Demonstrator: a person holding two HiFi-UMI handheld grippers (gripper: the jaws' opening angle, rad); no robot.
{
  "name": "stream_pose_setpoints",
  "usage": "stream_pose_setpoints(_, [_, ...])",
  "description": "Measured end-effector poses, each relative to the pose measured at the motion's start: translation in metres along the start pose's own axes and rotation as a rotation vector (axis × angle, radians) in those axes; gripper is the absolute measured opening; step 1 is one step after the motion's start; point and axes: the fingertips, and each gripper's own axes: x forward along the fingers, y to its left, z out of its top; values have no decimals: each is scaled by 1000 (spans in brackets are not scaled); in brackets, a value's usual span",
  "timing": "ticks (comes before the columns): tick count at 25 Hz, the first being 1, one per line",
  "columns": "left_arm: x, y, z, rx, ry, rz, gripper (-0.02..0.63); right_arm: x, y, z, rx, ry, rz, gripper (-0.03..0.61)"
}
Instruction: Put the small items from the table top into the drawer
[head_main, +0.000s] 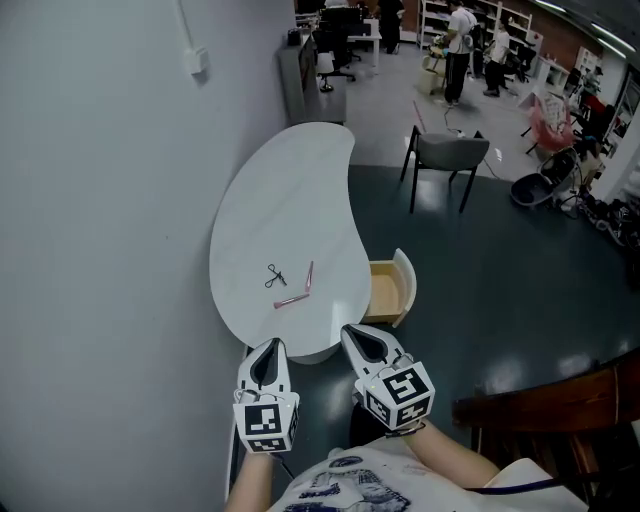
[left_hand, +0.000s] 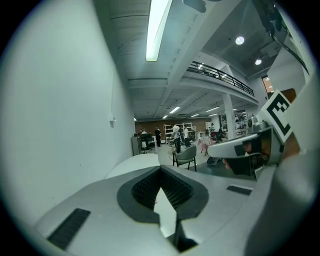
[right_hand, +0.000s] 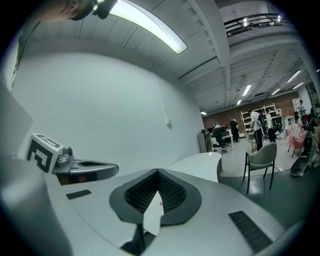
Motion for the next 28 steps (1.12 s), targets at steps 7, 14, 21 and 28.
stream_pose_setpoints(7, [64,14,12,-6,21,36,20,50,-45,11,11,21,43,21])
stream_pose_setpoints(14, [117,20,14,-10,58,75,20,89,-87,16,20,48,90,21])
stream_pose_setpoints(21, [150,23,15,-9,84,117,20,115,-122,17,25,71,128,21])
stream_pose_setpoints(28, [170,26,11,-4,114,118,20,132,-134,9,53,98,141,21])
